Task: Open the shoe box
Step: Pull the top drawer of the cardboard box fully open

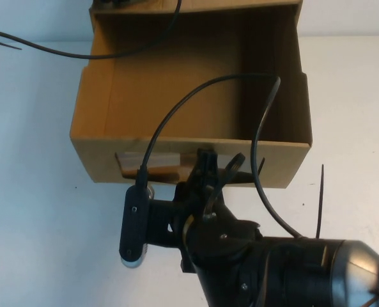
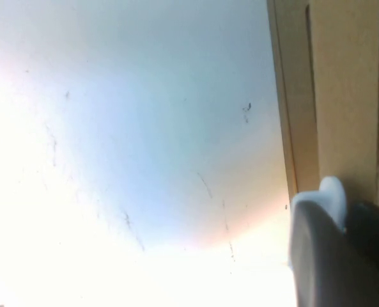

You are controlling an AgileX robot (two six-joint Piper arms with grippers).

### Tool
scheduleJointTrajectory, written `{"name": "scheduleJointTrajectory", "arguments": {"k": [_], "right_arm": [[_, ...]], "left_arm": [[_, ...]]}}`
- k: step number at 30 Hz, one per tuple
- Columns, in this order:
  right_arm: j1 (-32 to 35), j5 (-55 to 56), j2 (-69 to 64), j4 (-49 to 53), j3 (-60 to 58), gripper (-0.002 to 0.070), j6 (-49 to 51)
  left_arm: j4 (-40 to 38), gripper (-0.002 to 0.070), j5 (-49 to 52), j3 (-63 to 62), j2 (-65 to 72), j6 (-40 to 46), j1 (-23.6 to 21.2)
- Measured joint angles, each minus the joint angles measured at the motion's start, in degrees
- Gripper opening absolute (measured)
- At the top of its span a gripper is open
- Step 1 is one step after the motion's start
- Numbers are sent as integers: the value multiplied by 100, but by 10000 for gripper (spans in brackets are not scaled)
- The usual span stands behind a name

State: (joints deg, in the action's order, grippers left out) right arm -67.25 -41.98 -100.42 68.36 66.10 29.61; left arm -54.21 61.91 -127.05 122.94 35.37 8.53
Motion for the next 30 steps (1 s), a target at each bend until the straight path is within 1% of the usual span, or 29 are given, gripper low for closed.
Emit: {"name": "scheduleJointTrajectory", "arguments": {"k": [2, 4, 8, 10, 11, 13, 19, 21, 23, 26, 28, 30], "right_arm": [[-25, -38, -10, 0, 0, 32, 0], [-25, -51, -10, 0, 0, 15, 0], [-29, -112, -12, 59, 0, 4, 22], [-39, -125, -22, 109, -6, 17, 41], [-50, -130, -22, 139, -16, 34, 50], [-61, -117, -22, 196, -28, 93, 50], [-61, 332, 124, 268, -111, 323, 50], [-84, 658, 307, 373, -126, 364, 50], [-92, 1007, 580, 549, -126, 384, 50], [-106, 1434, 1051, 752, -126, 393, 50], [-106, 1617, 1349, 795, -126, 389, 50], [-106, 1677, 1659, 808, -126, 361, 50]], "left_arm": [[0, -6, 0, 0, 0, -8, 0], [0, -6, 0, 0, 0, -8, 0], [-22, -6, 0, 0, 0, -8, 0], [-22, -6, 0, 0, 0, -12, 0], [-22, -6, 0, 0, 4, -12, 0], [-22, -6, 0, 0, 4, -21, 0], [-22, -6, 0, -58, 4, 2, 0], [-22, -6, 39, -171, 4, 2, 0], [96, -6, 115, -360, 24, 2, 0], [309, -6, 288, -723, 106, -54, 0], [506, -6, 388, -976, 118, -159, -11], [732, -6, 470, -1172, 104, -277, -75]]}}
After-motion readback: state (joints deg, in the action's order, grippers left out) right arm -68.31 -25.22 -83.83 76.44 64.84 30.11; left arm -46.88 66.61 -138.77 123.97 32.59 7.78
